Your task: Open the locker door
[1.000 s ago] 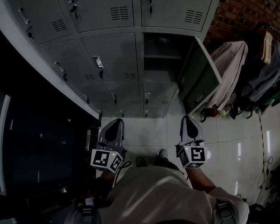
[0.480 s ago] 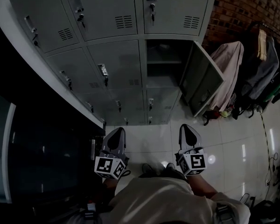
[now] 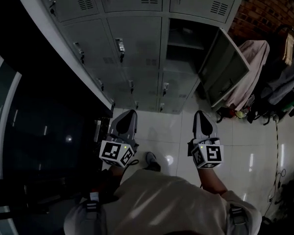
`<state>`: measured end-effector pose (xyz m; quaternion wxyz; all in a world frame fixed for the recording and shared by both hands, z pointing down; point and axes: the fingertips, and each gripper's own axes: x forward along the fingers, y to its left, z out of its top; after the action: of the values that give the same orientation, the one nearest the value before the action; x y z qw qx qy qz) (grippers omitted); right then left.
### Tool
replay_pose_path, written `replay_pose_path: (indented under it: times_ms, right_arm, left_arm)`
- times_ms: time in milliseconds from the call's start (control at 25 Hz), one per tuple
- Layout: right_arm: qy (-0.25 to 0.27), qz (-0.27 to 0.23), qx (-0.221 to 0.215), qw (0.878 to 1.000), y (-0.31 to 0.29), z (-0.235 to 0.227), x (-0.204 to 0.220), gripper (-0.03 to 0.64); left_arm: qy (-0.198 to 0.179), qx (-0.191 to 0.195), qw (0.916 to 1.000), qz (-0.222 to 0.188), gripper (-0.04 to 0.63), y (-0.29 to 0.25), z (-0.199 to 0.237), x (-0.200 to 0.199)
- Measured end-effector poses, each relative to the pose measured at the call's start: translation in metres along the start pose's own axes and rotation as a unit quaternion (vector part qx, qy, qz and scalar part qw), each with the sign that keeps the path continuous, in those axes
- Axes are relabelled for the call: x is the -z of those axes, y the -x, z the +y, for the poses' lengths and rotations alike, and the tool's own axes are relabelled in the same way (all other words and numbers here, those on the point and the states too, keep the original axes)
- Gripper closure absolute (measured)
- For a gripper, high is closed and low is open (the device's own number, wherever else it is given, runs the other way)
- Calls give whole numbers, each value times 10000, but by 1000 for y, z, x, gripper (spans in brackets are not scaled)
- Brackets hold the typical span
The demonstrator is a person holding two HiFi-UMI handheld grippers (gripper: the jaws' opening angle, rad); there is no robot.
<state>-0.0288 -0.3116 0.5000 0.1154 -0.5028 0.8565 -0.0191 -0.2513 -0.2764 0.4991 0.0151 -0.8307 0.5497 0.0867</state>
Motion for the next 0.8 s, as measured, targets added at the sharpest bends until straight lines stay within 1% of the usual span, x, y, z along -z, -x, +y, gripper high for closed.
replay_pose_path:
  times_ms: [80, 200, 320, 440, 600, 680, 800]
  right_arm:
    - [-83, -108, -20, 9999, 15, -4, -4, 615]
    - [-38, -76, -40, 10000, 51, -14, -8, 615]
    - [-73, -45, -33, 10000, 97, -28, -13, 615]
    - [-48, -45, -43, 10000, 150, -35, -24, 615]
    - [14, -80, -47, 10000, 209, -51, -37, 615]
    - [19, 5, -29, 10000, 231, -61, -39, 615]
    - [36, 122, -113, 9999, 253, -65, -47, 615]
  left_arm:
    - [-22, 9, 10000, -9, 595, 1, -17, 1]
    - [-123, 89, 9999, -19, 595, 8, -55, -1]
    - [-123, 134, 9998, -33, 595, 21, -104, 2]
    - [-184, 173, 9997, -25, 595, 45, -157, 2]
    - [-305, -5, 9995, 47, 595, 72, -208, 11]
    - [-374, -81, 9992, 138, 595, 81, -228, 15]
    - [-446, -192, 9987, 163, 595, 97, -254, 7]
